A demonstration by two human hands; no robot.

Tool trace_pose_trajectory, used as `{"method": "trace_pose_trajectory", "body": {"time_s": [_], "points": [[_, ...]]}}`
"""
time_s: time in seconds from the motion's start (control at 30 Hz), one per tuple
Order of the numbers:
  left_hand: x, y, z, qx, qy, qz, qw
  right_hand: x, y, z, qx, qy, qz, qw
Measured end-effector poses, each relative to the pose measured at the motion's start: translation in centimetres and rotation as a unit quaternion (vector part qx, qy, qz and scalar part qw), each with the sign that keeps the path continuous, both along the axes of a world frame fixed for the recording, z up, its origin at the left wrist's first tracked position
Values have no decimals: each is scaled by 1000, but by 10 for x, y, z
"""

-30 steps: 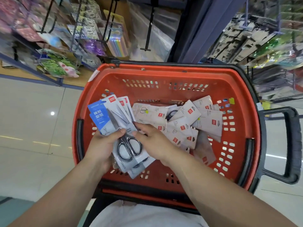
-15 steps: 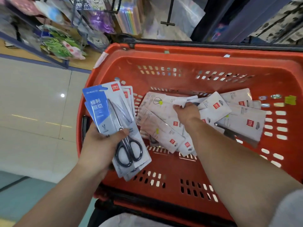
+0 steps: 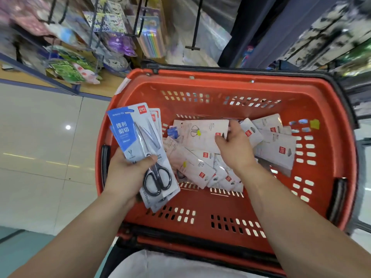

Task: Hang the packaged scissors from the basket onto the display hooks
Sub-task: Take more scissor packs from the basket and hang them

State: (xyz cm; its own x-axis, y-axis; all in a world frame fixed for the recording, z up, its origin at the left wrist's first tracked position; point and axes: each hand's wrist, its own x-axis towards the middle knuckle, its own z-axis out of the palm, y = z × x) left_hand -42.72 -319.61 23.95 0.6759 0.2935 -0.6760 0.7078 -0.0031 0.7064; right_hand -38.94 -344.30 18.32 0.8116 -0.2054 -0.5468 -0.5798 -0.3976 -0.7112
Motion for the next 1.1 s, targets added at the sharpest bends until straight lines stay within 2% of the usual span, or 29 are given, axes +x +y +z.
{"method": "trace_pose_trajectory", "body": {"time_s": [0.17,0.27,0.33,0.4,0.47,0.57,0.73,0.8,0.87,0.97,1.1], "points": [[3,-17,6,43,-42,-84,995,-4,-24,78,57,20,34,998],[2,-31,12,29,-46,-150,987,-6,-35,109,175,85,16,981],[1,-40,15,16,-52,-164,985,-8,-43,117,208,109,71,969],[-1,-47,20,8,-58,-163,985,-10,-49,120,144,77,130,978],[-3,-49,23,12,-58,-157,986,-11,-52,124,70,21,141,987],[-2,-46,29,25,-66,-137,988,-8,-58,128,-46,-20,192,980],[1,-35,41,33,-73,-119,990,-1,-69,153,-40,17,284,958],[0,-32,44,30,-71,-127,989,6,-71,162,-65,8,314,947],[0,-34,46,23,-64,-136,988,14,-69,168,-52,-19,294,954],[0,-40,47,-12,-61,-147,987,21,-65,168,40,-36,209,976],[1,-45,49,-79,-55,-134,986,23,-55,153,101,-49,135,985]]}}
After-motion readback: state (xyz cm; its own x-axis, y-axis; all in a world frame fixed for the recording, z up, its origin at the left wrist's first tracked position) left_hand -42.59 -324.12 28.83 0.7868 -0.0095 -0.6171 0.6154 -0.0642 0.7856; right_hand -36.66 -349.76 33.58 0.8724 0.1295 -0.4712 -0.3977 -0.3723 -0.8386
